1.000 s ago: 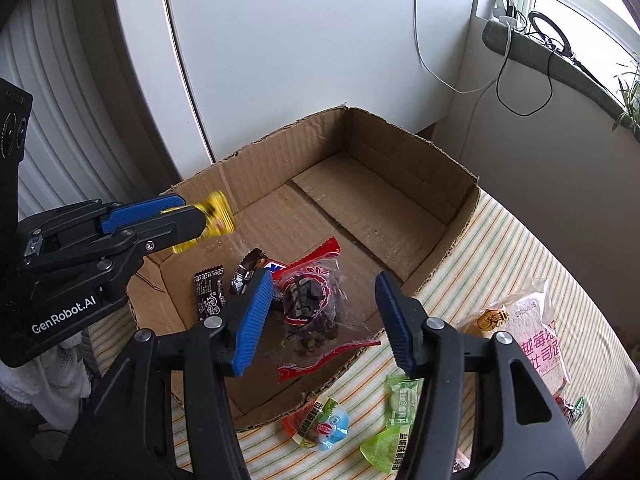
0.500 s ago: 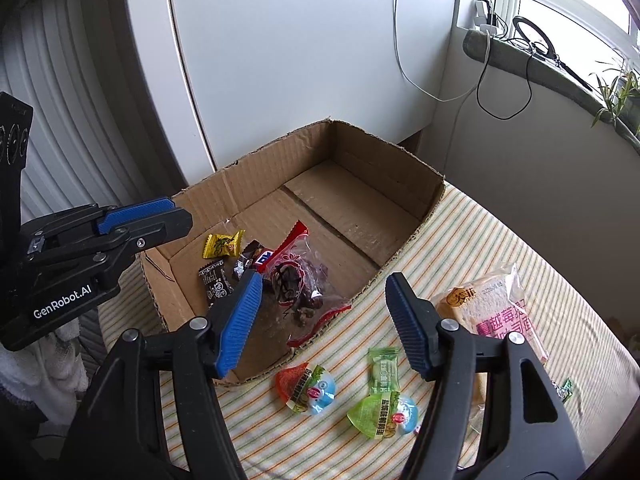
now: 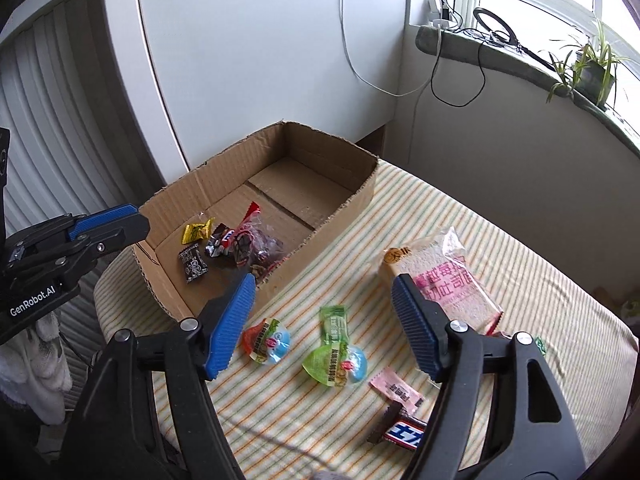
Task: Organize snacks
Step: 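Grasp the green-and-blue jelly cup with the left gripper while the right grasps a Snickers bar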
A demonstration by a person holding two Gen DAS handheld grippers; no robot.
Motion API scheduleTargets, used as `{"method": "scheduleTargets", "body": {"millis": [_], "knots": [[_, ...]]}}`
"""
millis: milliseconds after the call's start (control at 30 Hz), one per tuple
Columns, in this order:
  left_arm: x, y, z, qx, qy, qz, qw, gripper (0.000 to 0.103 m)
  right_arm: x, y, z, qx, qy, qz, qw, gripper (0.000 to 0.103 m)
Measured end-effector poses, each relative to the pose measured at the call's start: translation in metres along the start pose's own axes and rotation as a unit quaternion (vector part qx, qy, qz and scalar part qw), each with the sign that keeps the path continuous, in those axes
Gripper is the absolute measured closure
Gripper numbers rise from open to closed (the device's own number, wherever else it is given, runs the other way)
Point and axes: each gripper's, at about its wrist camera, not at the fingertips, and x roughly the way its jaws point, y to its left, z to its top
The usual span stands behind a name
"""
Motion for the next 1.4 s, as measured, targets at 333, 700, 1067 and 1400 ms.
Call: {"method": "scheduleTargets", "body": {"millis": [333, 700, 1067, 1400], "knots": [[-0.002, -0.029, -0.018, 0.009, 0.012, -0.03, 0.9994, 0.07, -0.045, -0.051, -0.043, 0.026, -0.006, -0.043, 0.999, 0.029], [0.023, -0.079, -0.047, 0.033, 0.066, -0.075, 0.9945, 0.07, -0.047, -0.078, -0.098, 0.015, 0.034, -0.02, 0.999, 0.029], [0.069, -0.107, -0.066, 0.042, 0.126, -0.08, 0.9879, 0.07, -0.018, -0.075, -0.116, -0.045, 0.065, 0.016, 0.997, 0.03], [0.101, -0.113, -0.063, 0.041, 0.139, -0.056, 0.9879, 0.057, 0.007, -0.081, -0.116, -0.063, 0.075, 0.037, 0.995, 0.03]]}}
